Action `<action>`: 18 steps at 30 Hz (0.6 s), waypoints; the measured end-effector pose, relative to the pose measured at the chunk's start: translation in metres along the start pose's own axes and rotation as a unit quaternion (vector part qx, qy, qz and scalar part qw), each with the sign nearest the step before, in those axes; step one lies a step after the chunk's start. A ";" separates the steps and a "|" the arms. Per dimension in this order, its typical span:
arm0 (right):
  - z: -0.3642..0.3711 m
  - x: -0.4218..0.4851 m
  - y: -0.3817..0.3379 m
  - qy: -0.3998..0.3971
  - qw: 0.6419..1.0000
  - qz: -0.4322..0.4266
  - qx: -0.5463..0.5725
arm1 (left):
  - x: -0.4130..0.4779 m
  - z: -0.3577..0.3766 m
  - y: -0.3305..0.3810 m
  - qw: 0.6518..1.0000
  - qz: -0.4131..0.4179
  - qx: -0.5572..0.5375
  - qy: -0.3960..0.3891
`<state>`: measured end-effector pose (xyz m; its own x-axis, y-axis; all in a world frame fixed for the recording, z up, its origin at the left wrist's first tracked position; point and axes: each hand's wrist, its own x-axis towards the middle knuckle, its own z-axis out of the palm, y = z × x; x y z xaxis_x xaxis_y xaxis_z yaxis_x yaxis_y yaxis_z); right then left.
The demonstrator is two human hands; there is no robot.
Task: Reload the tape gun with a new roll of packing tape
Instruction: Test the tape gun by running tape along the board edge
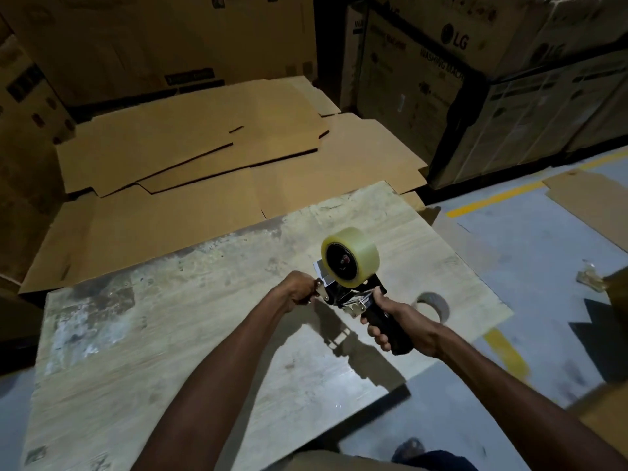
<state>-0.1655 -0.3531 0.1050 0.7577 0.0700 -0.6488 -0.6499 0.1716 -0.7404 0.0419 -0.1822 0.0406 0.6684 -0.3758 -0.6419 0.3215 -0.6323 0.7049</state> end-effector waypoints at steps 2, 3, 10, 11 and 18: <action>0.003 -0.007 0.012 0.035 0.999 -0.014 0.018 | -0.003 0.017 -0.005 1.000 -0.002 0.003 0.020; 0.004 -0.011 0.019 0.048 0.998 -0.019 0.023 | -0.005 0.026 -0.006 0.999 0.004 0.013 0.033; -0.017 -0.055 0.092 0.087 0.996 0.004 0.021 | -0.027 0.073 -0.033 0.966 0.134 0.163 0.146; -0.021 -0.059 0.105 0.090 0.996 0.012 0.024 | -0.032 0.081 -0.040 0.964 0.147 0.178 0.134; -0.043 -0.089 0.193 0.074 0.991 0.065 0.089 | -0.064 0.156 -0.080 0.893 0.262 0.329 0.157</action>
<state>-0.3614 -0.3687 0.0124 0.6431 -0.0409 -0.7647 -0.7103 0.3413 -0.6156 -0.1314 -0.2134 -0.0222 0.7996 -0.5943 -0.0861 -0.4863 -0.7250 0.4877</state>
